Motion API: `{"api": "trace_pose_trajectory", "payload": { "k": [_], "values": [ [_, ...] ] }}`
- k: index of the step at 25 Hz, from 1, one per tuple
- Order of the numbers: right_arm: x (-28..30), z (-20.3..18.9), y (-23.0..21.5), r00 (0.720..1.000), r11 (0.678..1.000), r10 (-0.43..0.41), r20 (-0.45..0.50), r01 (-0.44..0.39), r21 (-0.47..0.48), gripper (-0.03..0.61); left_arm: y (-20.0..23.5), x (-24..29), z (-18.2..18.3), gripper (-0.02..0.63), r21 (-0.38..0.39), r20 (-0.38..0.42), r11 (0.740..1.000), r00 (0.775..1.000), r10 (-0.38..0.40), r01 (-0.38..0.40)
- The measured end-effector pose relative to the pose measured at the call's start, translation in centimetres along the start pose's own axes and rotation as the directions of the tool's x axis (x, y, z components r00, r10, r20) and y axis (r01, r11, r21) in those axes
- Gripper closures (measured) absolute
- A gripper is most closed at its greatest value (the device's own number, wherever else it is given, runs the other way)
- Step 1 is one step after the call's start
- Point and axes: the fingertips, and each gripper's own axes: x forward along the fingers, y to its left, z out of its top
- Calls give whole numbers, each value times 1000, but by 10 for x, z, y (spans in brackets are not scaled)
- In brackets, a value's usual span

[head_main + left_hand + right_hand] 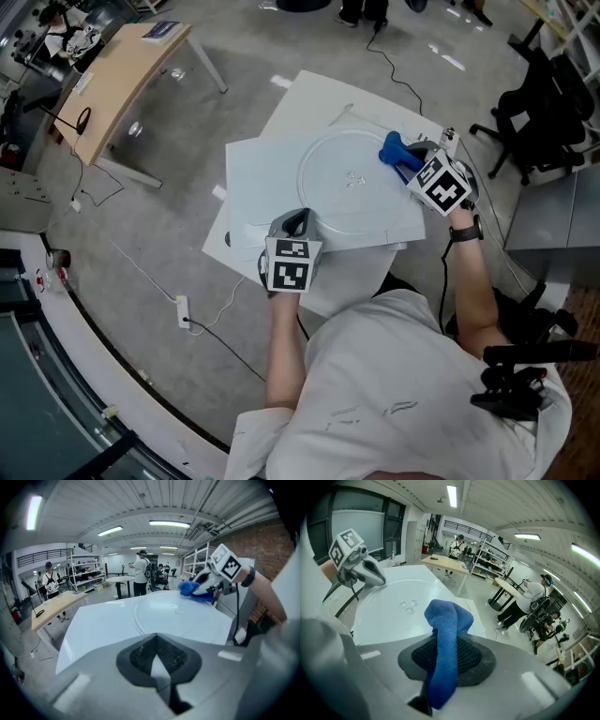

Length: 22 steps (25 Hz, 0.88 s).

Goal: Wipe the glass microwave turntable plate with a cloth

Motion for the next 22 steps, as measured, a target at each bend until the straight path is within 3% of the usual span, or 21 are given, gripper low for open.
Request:
{"api": "trace_pose_trajectory", "payload": {
  "k": [6,10,17,22],
  "values": [
    [-34,-28,46,996,996,84,-9,-84,-31,489,-2,1,1,612,4,-4,1000,1000,-11,11],
    [-48,-25,86,990,988,140,3,-139,-73,482,-2,2,2,612,9,-3,1000,1000,-10,10],
    [-35,22,162,950,941,304,75,-287,-179,485,-3,3,2,612,6,-9,1000,1000,-23,23],
    [-3,68,174,945,931,309,104,-278,-237,500,-5,2,2,612,9,-10,1000,1000,-27,27]
  ]
}}
